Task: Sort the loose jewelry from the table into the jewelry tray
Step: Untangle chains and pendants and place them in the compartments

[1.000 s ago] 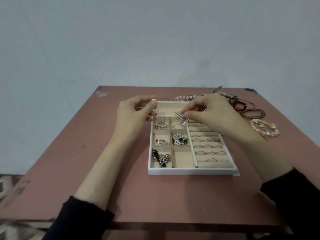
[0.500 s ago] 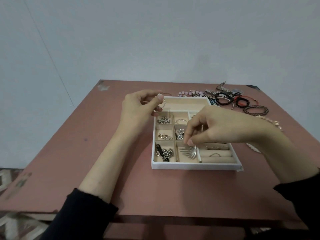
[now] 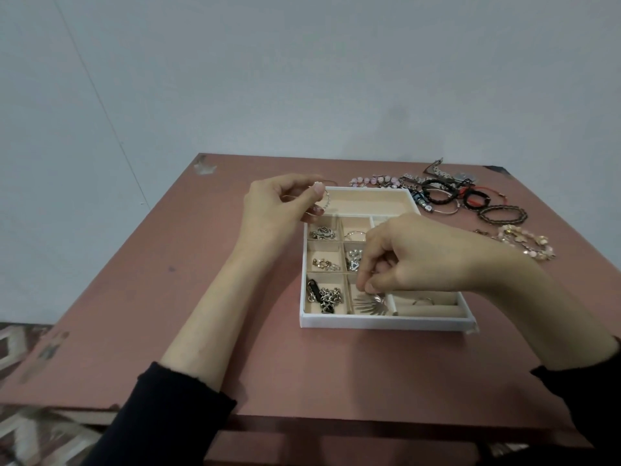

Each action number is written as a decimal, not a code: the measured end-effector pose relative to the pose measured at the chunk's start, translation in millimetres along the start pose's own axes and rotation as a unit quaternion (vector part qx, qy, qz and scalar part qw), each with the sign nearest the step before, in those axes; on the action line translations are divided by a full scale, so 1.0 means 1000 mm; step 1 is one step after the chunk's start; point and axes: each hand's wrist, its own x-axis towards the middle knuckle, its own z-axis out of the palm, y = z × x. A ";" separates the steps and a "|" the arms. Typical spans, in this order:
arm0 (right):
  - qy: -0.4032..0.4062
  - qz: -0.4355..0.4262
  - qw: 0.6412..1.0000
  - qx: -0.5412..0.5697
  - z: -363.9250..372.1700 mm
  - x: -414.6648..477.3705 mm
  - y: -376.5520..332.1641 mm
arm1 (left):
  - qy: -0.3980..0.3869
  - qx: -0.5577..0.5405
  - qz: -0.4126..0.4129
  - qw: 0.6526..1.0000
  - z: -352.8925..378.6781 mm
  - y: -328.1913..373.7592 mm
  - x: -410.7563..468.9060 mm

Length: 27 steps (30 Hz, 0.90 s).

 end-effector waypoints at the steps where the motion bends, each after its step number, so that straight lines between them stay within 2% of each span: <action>1: 0.012 -0.003 1.000 0.012 0.000 0.000 0.001 | 0.001 -0.001 -0.001 1.000 0.000 0.000 0.000; 3: 0.053 -0.009 0.998 0.046 -0.003 -0.003 0.005 | 0.000 -0.003 -0.001 1.000 0.000 -0.001 0.000; 6: 0.163 -0.013 0.982 0.089 -0.005 -0.007 0.015 | -0.009 -0.007 0.004 1.000 0.001 0.000 -0.002; 10: 0.332 0.011 0.923 0.196 0.002 -0.008 0.034 | -0.018 0.019 0.018 0.999 0.002 -0.006 -0.001; 12: 0.379 0.027 0.897 0.226 0.005 -0.008 0.044 | -0.026 0.054 0.028 0.998 0.004 -0.009 0.000; 17: 0.415 0.041 0.859 0.295 0.001 -0.011 0.050 | -0.104 0.246 0.085 0.960 0.014 -0.002 0.006; 20: 0.419 0.047 0.845 0.328 -0.002 -0.014 0.052 | -0.150 0.314 0.103 0.932 0.020 0.003 0.011; 24: 0.437 0.042 0.842 0.315 -0.006 -0.015 0.059 | -0.195 0.405 0.125 0.884 0.028 0.005 0.016; 27: 0.446 0.040 0.835 0.318 -0.007 -0.015 0.064 | -0.218 0.419 0.115 0.874 0.030 0.004 0.018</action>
